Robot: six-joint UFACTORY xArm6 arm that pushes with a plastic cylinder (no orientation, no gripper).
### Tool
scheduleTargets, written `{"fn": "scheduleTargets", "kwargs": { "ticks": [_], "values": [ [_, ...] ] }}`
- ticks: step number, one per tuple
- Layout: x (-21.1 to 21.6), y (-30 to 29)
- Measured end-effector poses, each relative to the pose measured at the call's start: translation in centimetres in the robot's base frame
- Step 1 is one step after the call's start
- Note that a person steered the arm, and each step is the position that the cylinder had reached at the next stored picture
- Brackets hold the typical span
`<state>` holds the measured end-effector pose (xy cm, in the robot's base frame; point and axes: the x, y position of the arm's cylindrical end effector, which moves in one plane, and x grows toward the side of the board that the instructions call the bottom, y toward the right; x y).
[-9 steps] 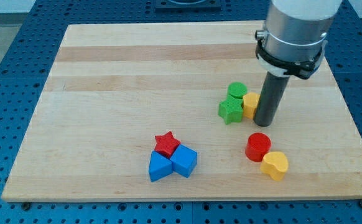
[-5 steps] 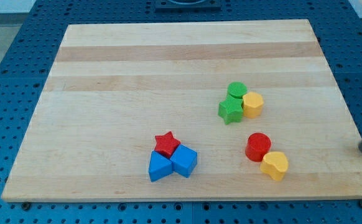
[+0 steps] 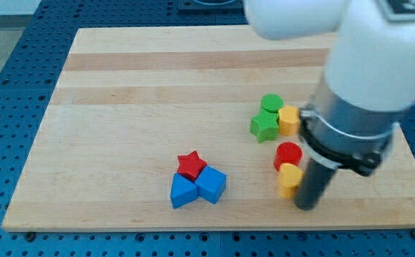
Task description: Push the yellow heart and red circle towards the green star
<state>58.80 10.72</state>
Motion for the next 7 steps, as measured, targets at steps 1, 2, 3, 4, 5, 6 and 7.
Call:
{"fn": "scheduleTargets", "kwargs": {
  "ticks": [1,2,3,4,5,6,7],
  "values": [
    [-1.9,-1.5],
    [-1.9,-1.5],
    [-0.8,-0.5],
    [-0.7,1.8],
    [-3.1,2.1],
    [-5.3,1.8],
    [-6.0,2.4]
  ]
}}
